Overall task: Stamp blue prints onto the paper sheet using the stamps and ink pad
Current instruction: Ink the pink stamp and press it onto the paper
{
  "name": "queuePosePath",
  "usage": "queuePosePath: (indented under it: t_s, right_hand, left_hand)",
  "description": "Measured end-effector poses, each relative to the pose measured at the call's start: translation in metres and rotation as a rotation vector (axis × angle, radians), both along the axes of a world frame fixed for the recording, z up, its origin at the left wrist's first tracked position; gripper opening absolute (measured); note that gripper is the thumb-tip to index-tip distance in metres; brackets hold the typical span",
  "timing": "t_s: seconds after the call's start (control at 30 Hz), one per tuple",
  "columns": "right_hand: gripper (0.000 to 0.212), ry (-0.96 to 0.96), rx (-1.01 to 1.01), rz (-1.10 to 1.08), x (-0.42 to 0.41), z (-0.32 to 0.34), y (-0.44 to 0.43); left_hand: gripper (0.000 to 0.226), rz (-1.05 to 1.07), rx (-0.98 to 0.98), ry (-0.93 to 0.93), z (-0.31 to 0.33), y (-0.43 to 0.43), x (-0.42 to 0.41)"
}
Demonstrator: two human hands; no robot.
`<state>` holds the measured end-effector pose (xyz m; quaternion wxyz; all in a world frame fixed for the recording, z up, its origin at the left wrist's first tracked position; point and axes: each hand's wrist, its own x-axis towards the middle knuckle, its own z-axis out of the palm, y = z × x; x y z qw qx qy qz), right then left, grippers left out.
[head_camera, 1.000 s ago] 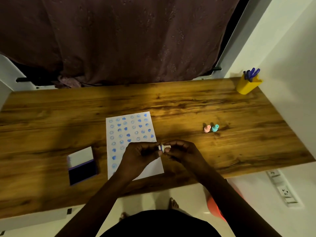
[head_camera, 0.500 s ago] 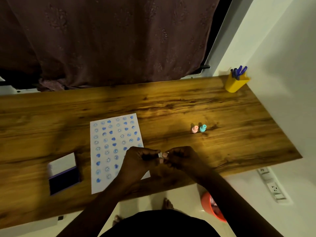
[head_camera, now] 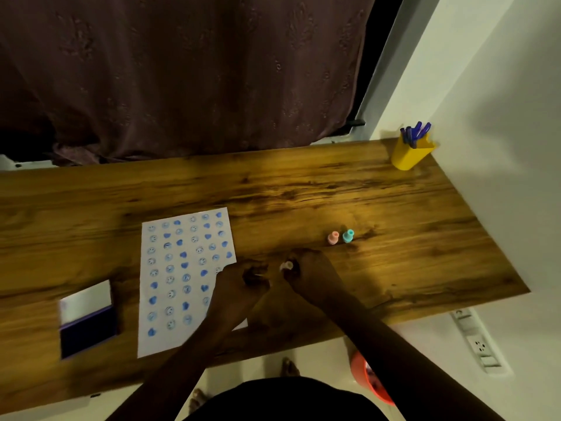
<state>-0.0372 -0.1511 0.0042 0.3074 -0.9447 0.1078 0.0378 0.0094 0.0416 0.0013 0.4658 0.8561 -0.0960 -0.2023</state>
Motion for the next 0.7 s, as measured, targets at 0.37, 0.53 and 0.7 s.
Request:
queuePosePath:
  t_s: [0.37,0.53,0.7]
  right_hand:
    - [0.039,0.069,-0.089,0.115,0.011,-0.013,-0.005]
    - [0.04,-0.021,-0.03,0.05,0.009,-0.004,-0.02]
    - [0.052,-0.07,-0.098,-0.172,0.014,0.012,-0.068]
  left_hand:
    - [0.023,0.113,-0.078,-0.024,0.001,-0.001,-0.005]
    - [0.025,0.117,-0.088,-0.003,0.0,-0.005,-0.005]
    - [0.026,0.099,-0.086,-0.015,0.0,-0.003,-0.004]
